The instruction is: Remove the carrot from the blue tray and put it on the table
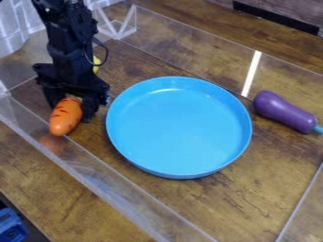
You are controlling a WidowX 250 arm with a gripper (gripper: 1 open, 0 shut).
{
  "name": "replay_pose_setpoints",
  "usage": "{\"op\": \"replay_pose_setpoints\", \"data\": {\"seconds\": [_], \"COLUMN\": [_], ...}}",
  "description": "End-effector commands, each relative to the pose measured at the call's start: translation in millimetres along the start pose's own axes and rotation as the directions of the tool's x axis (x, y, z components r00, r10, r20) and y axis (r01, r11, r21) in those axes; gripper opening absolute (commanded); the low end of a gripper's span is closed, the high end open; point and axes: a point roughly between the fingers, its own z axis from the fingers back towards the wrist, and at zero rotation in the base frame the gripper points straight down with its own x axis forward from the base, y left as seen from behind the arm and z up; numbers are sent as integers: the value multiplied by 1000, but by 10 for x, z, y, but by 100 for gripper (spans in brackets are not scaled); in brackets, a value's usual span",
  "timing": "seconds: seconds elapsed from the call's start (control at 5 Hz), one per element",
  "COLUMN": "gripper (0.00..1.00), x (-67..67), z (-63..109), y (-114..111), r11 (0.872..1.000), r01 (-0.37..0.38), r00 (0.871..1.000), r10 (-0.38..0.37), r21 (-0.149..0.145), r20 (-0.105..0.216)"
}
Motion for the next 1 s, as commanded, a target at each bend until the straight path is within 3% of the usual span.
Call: {"op": "replay_pose_setpoints", "data": {"seconds": [0.0,0.2,0.4,0.6,0.8], "gripper": [100,0,0,100,100], "x": [56,107,151,61,-22], "z": [8,42,49,32,41], "y": [73,188,313,320,323], "r11": [1000,1000,999,998,996], "r01": [-10,-23,-31,-61,-88], "r00": [1000,1000,999,998,996], "r10": [10,23,32,61,89], "r21": [7,15,26,29,32], "r20": [0,0,-3,-10,-18]}}
